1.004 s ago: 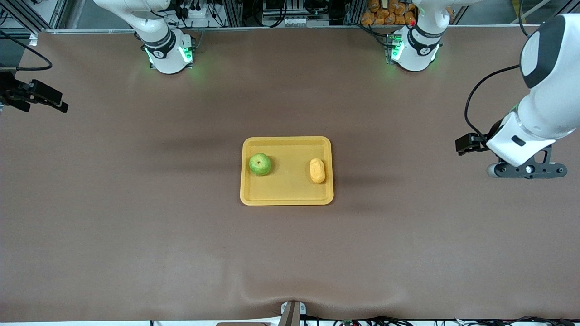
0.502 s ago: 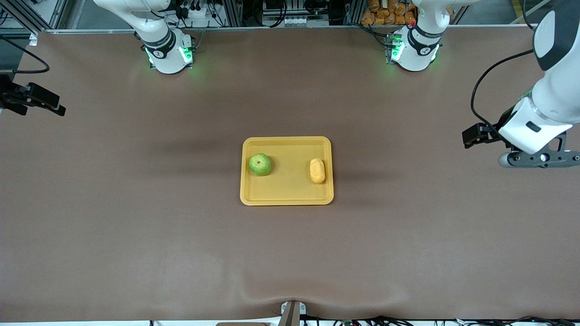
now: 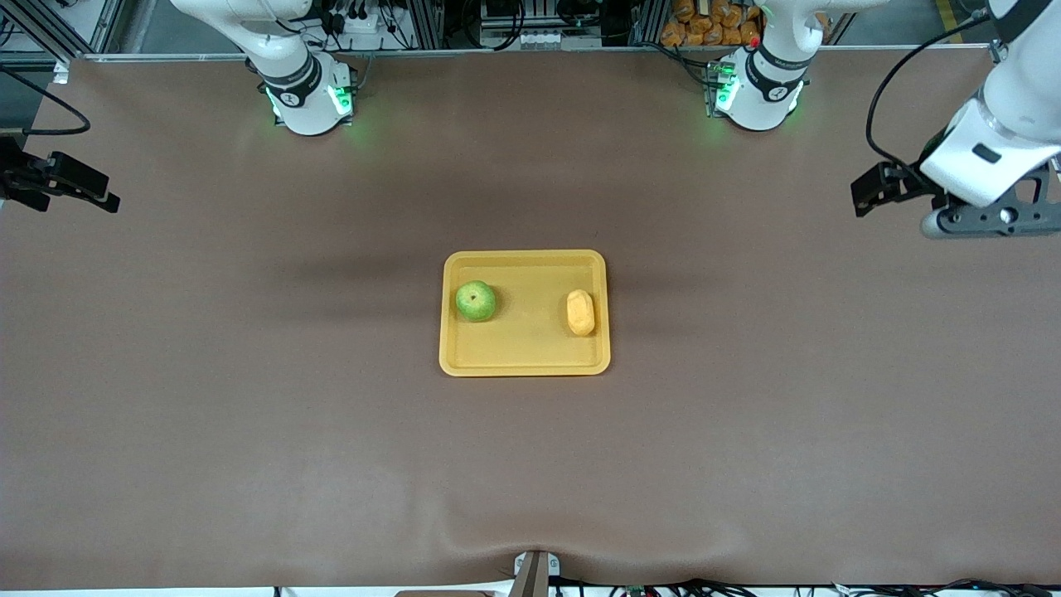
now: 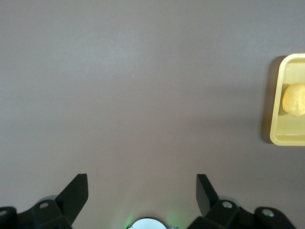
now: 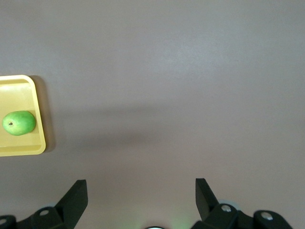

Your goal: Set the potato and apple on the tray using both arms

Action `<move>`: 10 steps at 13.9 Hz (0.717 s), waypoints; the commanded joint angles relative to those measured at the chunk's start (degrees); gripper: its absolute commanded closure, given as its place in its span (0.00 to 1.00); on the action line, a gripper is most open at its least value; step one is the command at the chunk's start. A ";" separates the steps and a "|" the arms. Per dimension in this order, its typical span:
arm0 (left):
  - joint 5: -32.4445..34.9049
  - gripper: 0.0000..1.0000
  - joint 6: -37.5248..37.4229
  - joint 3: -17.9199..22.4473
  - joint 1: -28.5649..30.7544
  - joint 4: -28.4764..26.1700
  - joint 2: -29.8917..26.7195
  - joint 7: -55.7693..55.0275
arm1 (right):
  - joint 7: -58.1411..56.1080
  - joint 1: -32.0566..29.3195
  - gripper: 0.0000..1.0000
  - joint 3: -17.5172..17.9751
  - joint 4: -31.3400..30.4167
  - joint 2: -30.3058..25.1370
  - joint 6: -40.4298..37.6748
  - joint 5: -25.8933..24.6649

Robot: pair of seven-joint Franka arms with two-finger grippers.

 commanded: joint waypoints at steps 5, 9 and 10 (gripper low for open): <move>-1.08 0.00 -0.35 0.40 0.13 -1.74 -2.06 1.02 | -0.10 0.17 0.00 -0.26 1.77 0.79 -0.89 0.95; -3.08 0.00 -1.41 0.57 0.39 -1.66 -2.33 0.76 | 0.16 0.61 0.00 -0.17 1.68 0.79 -0.98 0.95; -3.71 0.00 -2.19 0.75 0.39 -1.66 -2.41 0.33 | 0.25 0.61 0.00 -0.17 1.68 0.79 -0.98 0.95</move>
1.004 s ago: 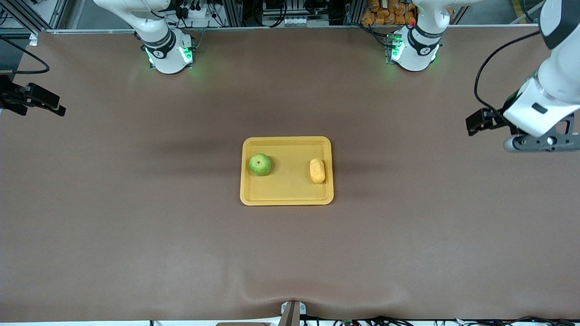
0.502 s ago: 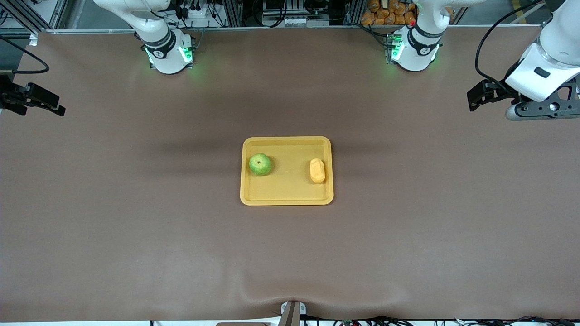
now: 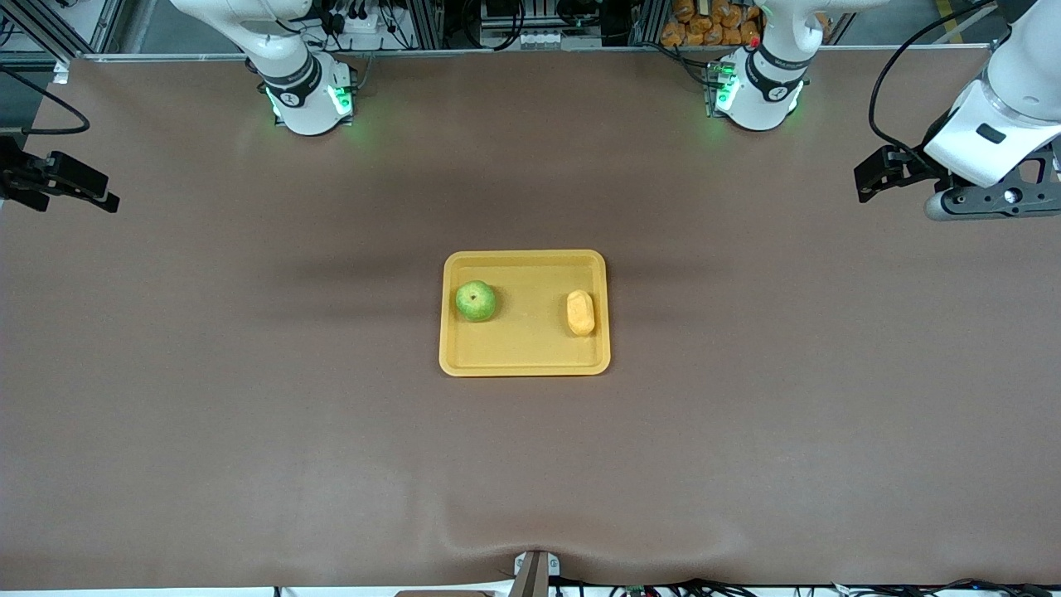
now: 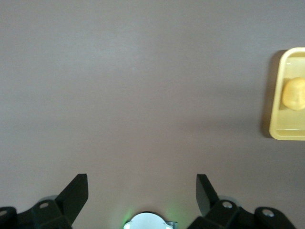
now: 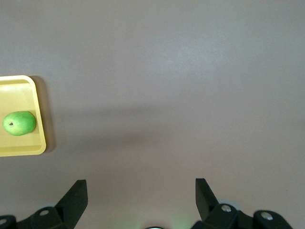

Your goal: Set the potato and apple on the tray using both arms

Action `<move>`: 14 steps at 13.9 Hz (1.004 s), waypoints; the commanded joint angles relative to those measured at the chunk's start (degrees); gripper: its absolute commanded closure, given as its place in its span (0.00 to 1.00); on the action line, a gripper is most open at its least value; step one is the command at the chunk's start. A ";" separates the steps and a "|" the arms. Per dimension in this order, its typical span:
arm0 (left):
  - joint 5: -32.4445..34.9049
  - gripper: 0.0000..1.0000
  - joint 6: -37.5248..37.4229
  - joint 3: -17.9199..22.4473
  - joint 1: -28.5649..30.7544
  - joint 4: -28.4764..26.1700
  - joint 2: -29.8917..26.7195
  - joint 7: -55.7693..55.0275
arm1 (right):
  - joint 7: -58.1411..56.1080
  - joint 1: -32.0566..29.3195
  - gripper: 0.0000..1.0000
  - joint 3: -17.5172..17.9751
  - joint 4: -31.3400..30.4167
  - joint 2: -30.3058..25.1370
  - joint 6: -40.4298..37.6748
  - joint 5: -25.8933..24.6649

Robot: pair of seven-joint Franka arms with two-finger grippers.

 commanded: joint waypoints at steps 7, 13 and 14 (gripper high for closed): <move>-2.88 0.00 -3.78 0.25 0.18 1.47 -1.67 -0.20 | 0.34 0.55 0.00 -0.25 1.58 0.79 -0.89 0.91; -2.88 0.00 -3.96 0.61 0.09 3.58 -1.41 -0.29 | 0.34 0.55 0.00 -0.25 1.58 0.79 -0.89 0.91; -2.88 0.00 -3.96 0.61 0.09 3.58 -1.41 -0.29 | 0.34 0.55 0.00 -0.25 1.58 0.79 -0.89 0.91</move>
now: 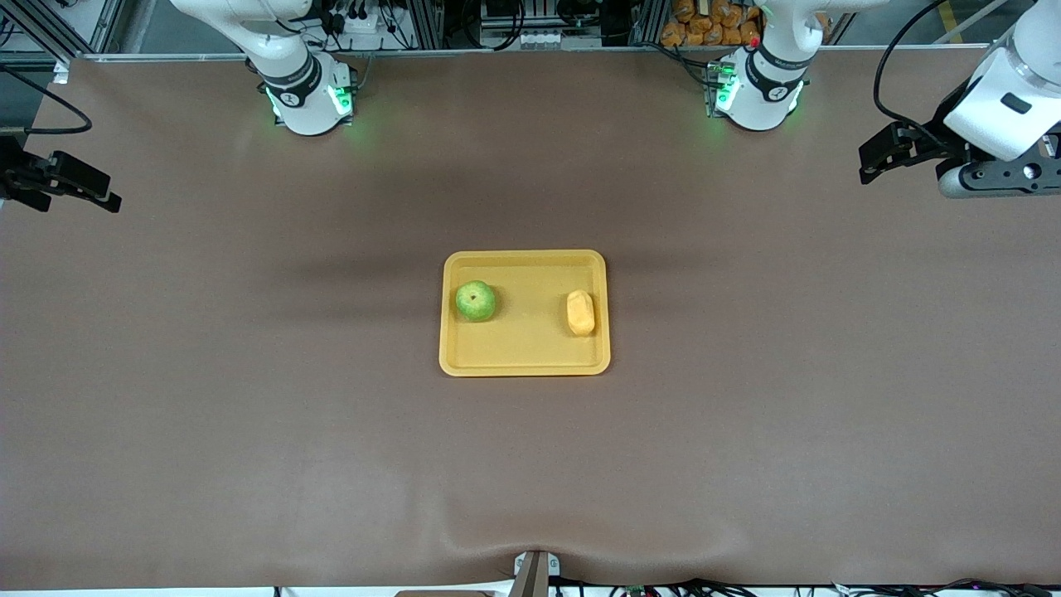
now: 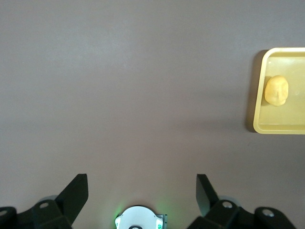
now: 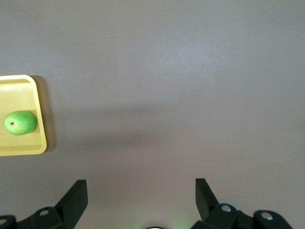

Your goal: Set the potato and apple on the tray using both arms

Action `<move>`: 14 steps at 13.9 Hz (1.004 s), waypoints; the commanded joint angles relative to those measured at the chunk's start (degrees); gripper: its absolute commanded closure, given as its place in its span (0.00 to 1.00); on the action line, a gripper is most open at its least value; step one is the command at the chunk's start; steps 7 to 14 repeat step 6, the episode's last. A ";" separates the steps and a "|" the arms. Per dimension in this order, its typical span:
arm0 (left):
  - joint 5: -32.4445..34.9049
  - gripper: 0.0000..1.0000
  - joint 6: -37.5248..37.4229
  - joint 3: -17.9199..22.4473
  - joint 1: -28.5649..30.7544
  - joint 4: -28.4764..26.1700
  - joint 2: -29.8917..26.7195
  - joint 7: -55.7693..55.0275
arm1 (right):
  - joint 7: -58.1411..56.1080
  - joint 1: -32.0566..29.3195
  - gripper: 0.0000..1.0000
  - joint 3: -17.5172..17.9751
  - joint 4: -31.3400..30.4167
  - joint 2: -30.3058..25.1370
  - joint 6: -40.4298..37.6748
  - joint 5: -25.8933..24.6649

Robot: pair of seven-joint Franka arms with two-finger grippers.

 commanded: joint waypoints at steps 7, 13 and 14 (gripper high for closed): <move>-0.54 0.00 -1.71 0.22 0.09 0.93 -0.21 -1.75 | 0.16 0.45 0.00 -0.30 1.56 0.79 -0.97 0.90; -0.54 0.00 -1.71 0.22 0.09 0.93 -0.21 -1.75 | 0.16 0.45 0.00 -0.30 1.56 0.79 -0.97 0.90; -0.54 0.00 -1.71 0.22 0.09 0.93 -0.21 -1.75 | 0.16 0.45 0.00 -0.30 1.56 0.79 -0.97 0.90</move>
